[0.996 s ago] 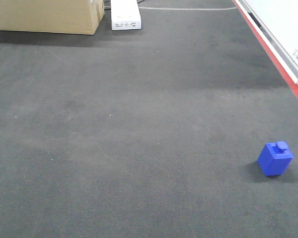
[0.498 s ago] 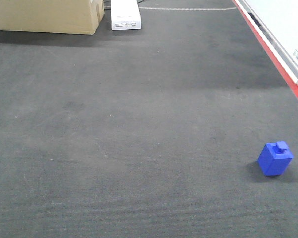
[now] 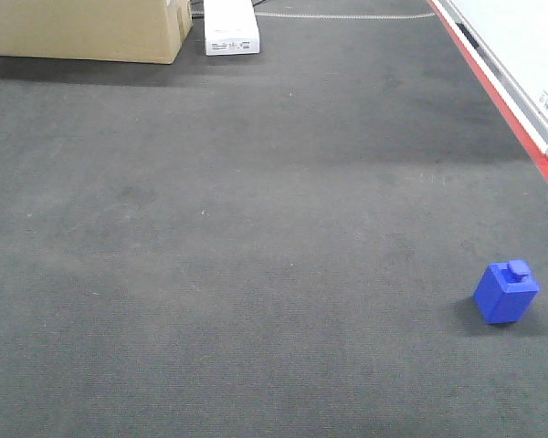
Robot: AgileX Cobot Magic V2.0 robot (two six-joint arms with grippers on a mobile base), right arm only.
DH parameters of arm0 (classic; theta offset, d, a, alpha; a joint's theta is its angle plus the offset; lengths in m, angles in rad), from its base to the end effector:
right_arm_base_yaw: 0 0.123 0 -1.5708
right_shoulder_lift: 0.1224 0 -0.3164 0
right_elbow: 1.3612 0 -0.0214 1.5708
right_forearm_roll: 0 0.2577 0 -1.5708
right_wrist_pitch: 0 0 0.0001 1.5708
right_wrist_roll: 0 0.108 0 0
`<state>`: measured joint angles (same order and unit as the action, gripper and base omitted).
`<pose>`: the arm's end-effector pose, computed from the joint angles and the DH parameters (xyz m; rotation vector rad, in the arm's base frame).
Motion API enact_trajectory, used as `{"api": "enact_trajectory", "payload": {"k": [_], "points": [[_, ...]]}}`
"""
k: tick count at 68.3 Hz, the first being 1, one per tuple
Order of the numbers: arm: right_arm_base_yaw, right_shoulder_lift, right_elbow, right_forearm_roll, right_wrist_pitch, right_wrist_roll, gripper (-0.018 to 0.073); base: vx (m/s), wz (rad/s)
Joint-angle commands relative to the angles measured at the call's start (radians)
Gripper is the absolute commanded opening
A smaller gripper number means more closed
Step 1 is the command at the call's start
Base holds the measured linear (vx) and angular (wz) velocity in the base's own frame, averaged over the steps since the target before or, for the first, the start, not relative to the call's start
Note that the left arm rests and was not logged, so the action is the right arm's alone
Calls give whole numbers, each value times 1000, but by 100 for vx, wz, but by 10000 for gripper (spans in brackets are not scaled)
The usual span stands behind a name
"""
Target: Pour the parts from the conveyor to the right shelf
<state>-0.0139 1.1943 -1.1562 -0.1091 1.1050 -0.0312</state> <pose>0.2297 -0.0137 0.3698 -0.0534 2.6247 -0.1606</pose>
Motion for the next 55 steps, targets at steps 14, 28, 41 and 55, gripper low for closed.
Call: {"api": "enact_trajectory", "payload": {"k": [14,28,41,55], "points": [[-49,231,-170,63,95,-100,549,0,0],[-70,334,-211,88,103,-172,549,0,0],[-68,425,-211,89,101,-180,549,0,0],[-71,501,-211,85,63,-180,549,0,0]]}}
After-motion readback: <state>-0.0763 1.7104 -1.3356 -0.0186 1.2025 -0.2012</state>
